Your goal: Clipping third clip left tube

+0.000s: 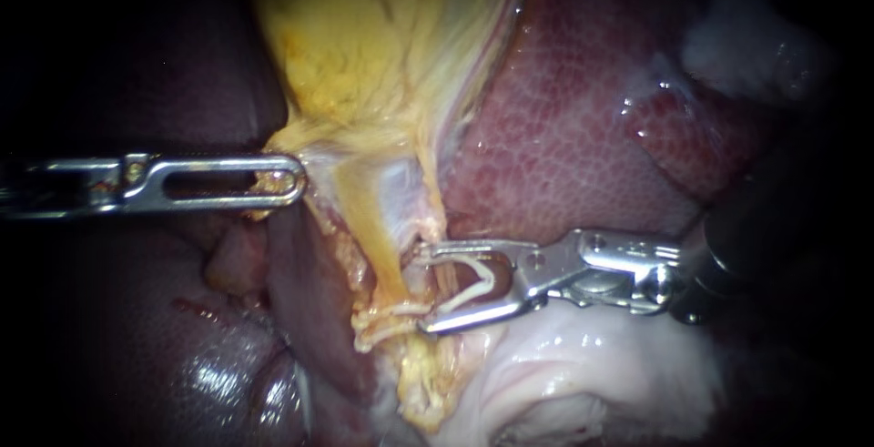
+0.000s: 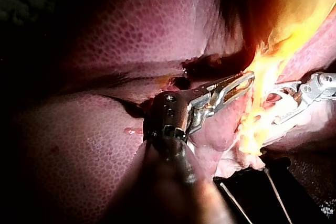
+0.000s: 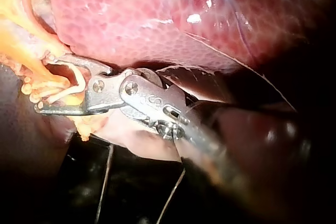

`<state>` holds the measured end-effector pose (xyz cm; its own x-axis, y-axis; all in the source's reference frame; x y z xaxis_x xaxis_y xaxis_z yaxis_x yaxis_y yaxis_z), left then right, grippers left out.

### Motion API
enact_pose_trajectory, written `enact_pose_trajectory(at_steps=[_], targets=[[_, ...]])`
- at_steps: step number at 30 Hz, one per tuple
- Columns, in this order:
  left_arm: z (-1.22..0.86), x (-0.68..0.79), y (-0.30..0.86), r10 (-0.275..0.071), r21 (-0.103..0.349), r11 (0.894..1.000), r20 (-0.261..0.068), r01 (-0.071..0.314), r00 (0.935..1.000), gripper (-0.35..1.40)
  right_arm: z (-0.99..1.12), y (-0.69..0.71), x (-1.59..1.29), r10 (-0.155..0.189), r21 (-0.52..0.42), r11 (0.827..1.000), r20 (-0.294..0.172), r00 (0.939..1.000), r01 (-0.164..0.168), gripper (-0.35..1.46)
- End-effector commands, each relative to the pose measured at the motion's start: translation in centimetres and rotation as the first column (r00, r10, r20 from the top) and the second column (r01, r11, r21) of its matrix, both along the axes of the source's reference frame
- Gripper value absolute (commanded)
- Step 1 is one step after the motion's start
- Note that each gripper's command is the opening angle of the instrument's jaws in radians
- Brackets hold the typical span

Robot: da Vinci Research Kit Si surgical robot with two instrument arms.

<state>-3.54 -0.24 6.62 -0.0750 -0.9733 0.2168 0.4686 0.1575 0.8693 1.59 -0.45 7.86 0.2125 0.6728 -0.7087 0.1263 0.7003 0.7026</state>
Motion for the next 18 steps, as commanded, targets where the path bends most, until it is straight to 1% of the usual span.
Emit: enact_pose_trajectory(at_steps=[1,4,9,11,14,16,17,18], targets=[[0.00,0.00,0.00,0.000,0.000,1.000,-0.001,0.000,1.0000,-0.35,0.00,0.00,0.03,-0.003,0.005,1.000,-0.002,1.0000,0.003,0.60],[0.01,-0.01,-0.01,-0.001,-0.001,1.000,-0.001,0.001,1.0000,-0.35,-0.01,-0.01,0.14,-0.013,0.029,1.000,-0.011,0.9999,0.013,0.60],[0.01,-0.01,-0.01,0.000,-0.001,1.000,-0.001,0.000,1.0000,-0.35,-0.07,-0.05,0.21,-0.020,0.102,0.994,-0.073,0.9971,0.027,0.60],[0.01,-0.01,-0.01,0.000,-0.001,1.000,-0.001,0.000,1.0000,-0.35,-0.12,-0.07,0.22,-0.025,0.134,0.990,-0.106,0.9941,0.039,0.60],[0.02,0.00,0.00,0.000,-0.001,1.000,-0.001,0.000,1.0000,-0.35,-0.17,-0.10,0.24,-0.033,0.171,0.984,-0.140,0.9897,0.057,0.60],[0.02,0.00,0.00,0.000,-0.001,1.000,0.000,0.000,1.0000,-0.35,-0.21,-0.12,0.25,-0.037,0.202,0.977,-0.167,0.9852,0.071,0.59],[0.02,0.00,0.00,0.000,-0.001,1.000,-0.001,0.000,1.0000,-0.35,-0.23,-0.13,0.27,-0.039,0.215,0.973,-0.188,0.9814,0.079,0.59],[0.03,0.00,0.00,0.000,-0.001,1.000,-0.001,0.000,1.0000,-0.35,-0.25,-0.14,0.28,-0.039,0.228,0.970,-0.201,0.9789,0.085,0.59]])
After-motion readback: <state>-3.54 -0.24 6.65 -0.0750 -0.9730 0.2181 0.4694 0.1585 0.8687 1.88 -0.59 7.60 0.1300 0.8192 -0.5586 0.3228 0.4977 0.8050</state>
